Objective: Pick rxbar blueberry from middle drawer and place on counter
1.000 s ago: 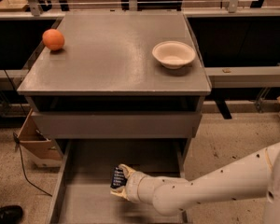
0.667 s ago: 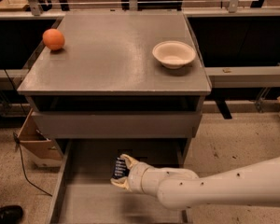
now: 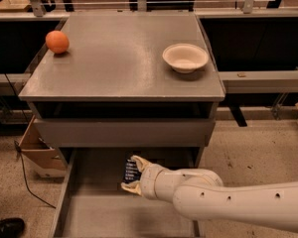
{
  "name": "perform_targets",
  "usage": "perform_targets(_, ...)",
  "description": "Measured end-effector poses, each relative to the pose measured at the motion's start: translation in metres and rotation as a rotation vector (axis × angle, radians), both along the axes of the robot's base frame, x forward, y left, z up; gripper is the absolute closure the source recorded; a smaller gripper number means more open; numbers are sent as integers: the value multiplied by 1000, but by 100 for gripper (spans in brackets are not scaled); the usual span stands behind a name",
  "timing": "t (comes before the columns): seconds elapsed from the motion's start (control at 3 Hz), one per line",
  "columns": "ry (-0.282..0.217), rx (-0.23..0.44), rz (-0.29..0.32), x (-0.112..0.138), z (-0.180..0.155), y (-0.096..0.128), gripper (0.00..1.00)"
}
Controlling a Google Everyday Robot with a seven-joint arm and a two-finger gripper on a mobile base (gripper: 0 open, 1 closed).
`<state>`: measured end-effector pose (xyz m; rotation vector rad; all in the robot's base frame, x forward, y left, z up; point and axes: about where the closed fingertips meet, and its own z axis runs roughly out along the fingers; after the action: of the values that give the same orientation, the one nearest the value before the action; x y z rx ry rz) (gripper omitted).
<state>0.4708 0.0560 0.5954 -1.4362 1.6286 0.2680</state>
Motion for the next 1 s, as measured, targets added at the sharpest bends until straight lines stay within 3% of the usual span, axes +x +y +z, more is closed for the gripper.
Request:
perform_targets(0.67,-100,-71,-32,8,70,-18,100)
perform_targets(1.0,-182,-80,-32,10,124,-5,100)
